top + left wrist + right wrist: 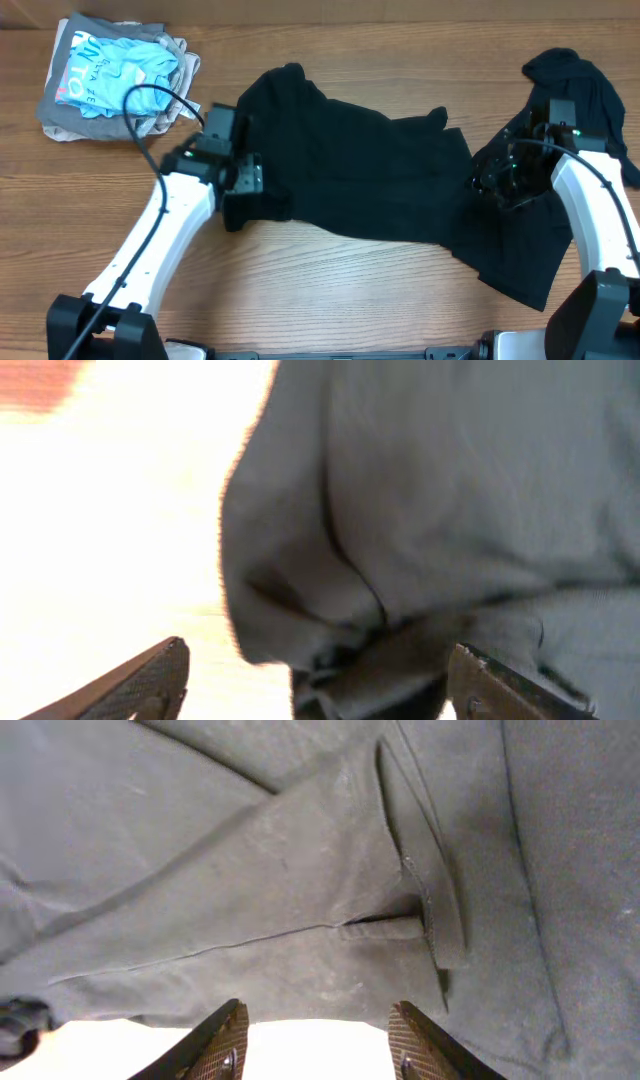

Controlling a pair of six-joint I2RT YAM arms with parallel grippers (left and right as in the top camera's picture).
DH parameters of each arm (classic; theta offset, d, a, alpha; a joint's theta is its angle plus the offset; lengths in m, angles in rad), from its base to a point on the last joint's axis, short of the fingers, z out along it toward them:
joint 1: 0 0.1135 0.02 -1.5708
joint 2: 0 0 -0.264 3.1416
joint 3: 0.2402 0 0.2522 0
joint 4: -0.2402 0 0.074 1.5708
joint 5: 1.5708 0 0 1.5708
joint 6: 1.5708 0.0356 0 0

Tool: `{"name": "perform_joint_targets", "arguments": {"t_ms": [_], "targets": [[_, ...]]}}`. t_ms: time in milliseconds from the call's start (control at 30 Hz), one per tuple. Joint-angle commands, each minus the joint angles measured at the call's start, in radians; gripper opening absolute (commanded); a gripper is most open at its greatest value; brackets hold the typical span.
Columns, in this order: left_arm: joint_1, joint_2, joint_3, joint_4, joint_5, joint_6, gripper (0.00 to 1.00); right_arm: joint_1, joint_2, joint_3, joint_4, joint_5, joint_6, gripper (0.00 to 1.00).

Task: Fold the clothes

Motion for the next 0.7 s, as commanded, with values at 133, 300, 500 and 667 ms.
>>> {"name": "perform_joint_targets", "arguments": {"t_ms": [133, 300, 500, 667], "targets": [[0.034, -0.011, 0.269, -0.098, -0.019, 0.087, 1.0, 0.002, 0.003, 0.168, -0.074, -0.024, -0.007, 0.55], [0.034, -0.011, 0.423, -0.183, -0.017, 0.132, 1.0, 0.002, 0.003, 0.178, -0.08, -0.046, -0.017, 0.55], [0.034, -0.011, 0.513, -0.214, 0.1, 0.177, 1.0, 0.002, 0.003, 0.22, -0.091, -0.065, -0.031, 0.56], [0.034, -0.009, 0.535, -0.217, 0.133, 0.202, 1.0, 0.002, 0.003, 0.349, -0.155, -0.065, -0.064, 0.63]]}}
